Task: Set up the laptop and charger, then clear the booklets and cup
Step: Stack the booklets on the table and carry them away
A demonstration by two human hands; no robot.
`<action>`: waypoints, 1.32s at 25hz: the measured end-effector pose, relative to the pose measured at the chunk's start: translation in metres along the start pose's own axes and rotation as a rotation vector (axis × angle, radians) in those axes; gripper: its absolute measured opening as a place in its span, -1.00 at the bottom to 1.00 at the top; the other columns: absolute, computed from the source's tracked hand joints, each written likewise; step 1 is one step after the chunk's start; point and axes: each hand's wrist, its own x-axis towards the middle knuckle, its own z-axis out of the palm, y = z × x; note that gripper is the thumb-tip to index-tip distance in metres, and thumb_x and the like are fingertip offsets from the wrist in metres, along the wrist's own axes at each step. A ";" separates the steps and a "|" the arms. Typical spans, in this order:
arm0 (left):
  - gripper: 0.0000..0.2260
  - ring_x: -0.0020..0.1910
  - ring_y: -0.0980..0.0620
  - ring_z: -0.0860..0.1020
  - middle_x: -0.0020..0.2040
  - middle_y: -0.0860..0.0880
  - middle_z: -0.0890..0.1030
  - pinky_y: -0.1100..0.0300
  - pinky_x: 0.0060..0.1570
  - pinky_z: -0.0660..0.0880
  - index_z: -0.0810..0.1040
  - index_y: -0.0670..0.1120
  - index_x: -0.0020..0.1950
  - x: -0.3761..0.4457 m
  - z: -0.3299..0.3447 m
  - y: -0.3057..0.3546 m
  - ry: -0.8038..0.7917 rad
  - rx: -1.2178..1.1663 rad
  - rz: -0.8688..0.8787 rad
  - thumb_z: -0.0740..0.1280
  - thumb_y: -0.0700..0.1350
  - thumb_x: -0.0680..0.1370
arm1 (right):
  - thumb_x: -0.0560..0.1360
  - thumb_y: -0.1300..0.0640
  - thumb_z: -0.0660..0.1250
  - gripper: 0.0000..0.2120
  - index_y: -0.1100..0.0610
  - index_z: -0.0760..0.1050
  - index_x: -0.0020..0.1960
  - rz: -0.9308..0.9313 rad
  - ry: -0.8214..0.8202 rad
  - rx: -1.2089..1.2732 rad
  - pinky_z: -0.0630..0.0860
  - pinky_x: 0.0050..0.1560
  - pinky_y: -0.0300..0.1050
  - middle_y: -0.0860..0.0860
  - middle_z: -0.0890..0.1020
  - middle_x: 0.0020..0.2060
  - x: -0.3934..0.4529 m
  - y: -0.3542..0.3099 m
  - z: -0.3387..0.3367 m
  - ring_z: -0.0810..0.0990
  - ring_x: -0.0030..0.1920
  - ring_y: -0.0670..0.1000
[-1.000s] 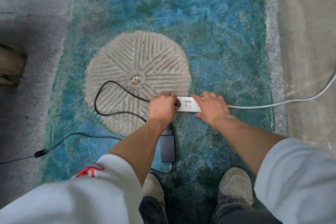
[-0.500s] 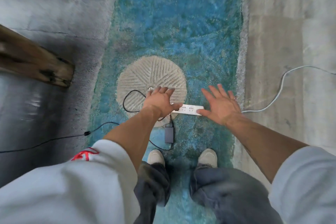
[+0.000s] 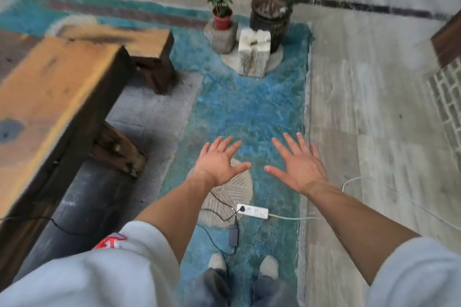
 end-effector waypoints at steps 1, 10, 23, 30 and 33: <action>-0.26 0.59 0.01 -0.09 0.61 0.07 0.00 -0.09 0.53 -0.09 -0.01 0.18 0.59 -0.011 -0.025 0.001 0.048 0.009 0.002 0.00 0.47 0.48 | 0.47 -0.47 -0.02 -0.21 -0.21 -0.17 0.57 0.001 0.035 0.000 -0.17 0.52 0.19 -0.08 -0.14 0.59 -0.005 -0.005 -0.026 -0.25 0.57 0.08; -0.23 0.59 0.03 -0.06 0.61 0.10 0.02 -0.09 0.53 -0.09 -0.03 0.20 0.58 -0.096 -0.164 -0.018 0.413 0.029 -0.085 0.01 0.50 0.44 | 0.44 -0.50 -0.02 -0.23 -0.26 -0.09 0.56 -0.145 0.277 -0.053 -0.13 0.53 0.18 -0.10 -0.06 0.60 -0.020 -0.034 -0.177 -0.18 0.58 0.06; -0.24 0.59 0.00 -0.05 0.61 0.09 0.01 -0.12 0.53 -0.11 -0.02 0.21 0.58 -0.258 -0.174 -0.101 0.596 -0.014 -0.533 -0.10 0.51 0.45 | 0.44 -0.50 -0.02 -0.25 -0.28 -0.08 0.55 -0.586 0.323 -0.117 -0.07 0.53 0.21 -0.10 -0.04 0.59 0.001 -0.168 -0.219 -0.14 0.59 0.07; -0.24 0.59 0.02 -0.05 0.61 0.11 0.02 -0.12 0.53 -0.10 -0.02 0.22 0.58 -0.352 -0.135 -0.176 0.630 -0.051 -0.863 -0.12 0.53 0.45 | 0.45 -0.48 0.00 -0.25 -0.26 -0.05 0.56 -0.844 0.277 -0.114 -0.06 0.53 0.20 -0.10 -0.03 0.59 0.004 -0.297 -0.197 -0.14 0.58 0.06; -0.25 0.59 0.02 -0.06 0.61 0.11 0.01 -0.12 0.53 -0.14 -0.03 0.23 0.58 -0.380 -0.126 -0.214 0.622 -0.069 -0.943 -0.10 0.52 0.45 | 0.46 -0.48 0.00 -0.25 -0.24 -0.05 0.56 -0.915 0.251 -0.136 -0.05 0.53 0.21 -0.09 -0.03 0.60 0.005 -0.352 -0.187 -0.14 0.58 0.06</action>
